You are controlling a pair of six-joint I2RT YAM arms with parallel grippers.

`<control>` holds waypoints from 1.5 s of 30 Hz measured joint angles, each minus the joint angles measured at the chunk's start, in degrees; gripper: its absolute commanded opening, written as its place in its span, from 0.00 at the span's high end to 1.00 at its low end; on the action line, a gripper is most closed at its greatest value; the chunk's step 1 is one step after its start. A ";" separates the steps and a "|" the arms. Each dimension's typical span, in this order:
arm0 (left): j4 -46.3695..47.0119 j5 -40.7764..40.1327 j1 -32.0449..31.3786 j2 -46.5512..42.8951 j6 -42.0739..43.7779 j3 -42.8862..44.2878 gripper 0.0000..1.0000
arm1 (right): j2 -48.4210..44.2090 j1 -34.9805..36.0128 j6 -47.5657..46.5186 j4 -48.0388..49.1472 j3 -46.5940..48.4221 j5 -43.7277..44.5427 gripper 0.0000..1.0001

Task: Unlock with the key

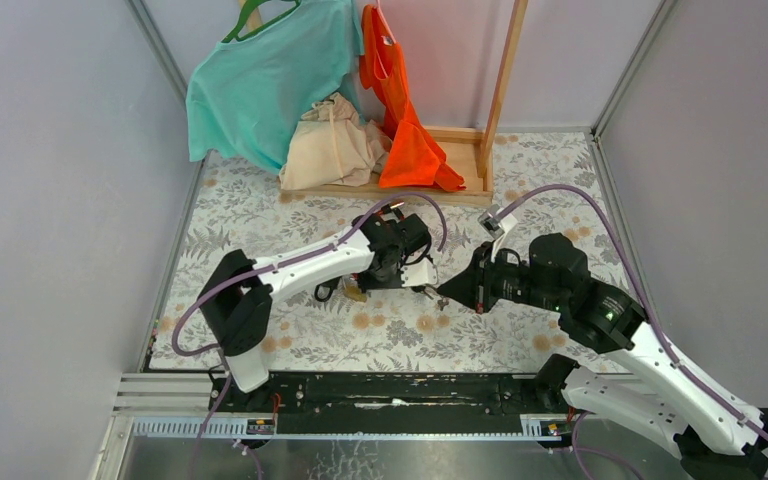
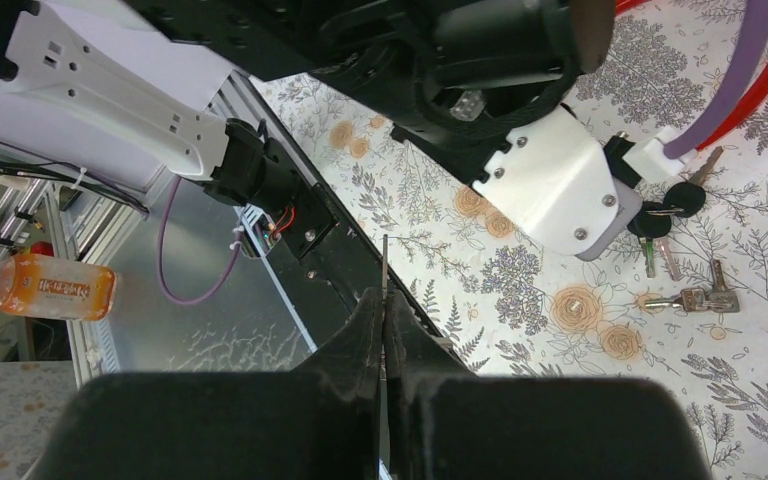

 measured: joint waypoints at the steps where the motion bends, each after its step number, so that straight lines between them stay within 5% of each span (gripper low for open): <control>1: -0.07 -0.02 0.22 0.57 0.46 0.52 0.74 | -0.22 0.00 0.00 -0.15 0.07 0.00 1.00; 7: 0.26 -0.04 0.81 3.45 2.03 0.85 0.56 | -1.05 0.00 -0.02 -1.36 0.26 0.00 1.00; 10: 0.33 -0.11 0.81 3.50 2.71 0.85 0.35 | -1.11 0.00 -0.07 -1.75 0.28 0.00 1.00; 15: 1.25 -0.26 0.66 3.50 4.20 0.55 0.22 | -1.11 0.00 -0.35 -2.82 0.46 0.04 1.00; 37: 6.23 -12.59 -1.75 11.82 11.63 -6.16 0.32 | -3.63 0.00 -3.45 -8.20 7.93 2.93 1.00; 45: 5.51 -14.40 -1.77 13.00 12.57 -4.94 0.28 | -3.56 0.00 -3.76 -9.66 8.68 3.02 1.00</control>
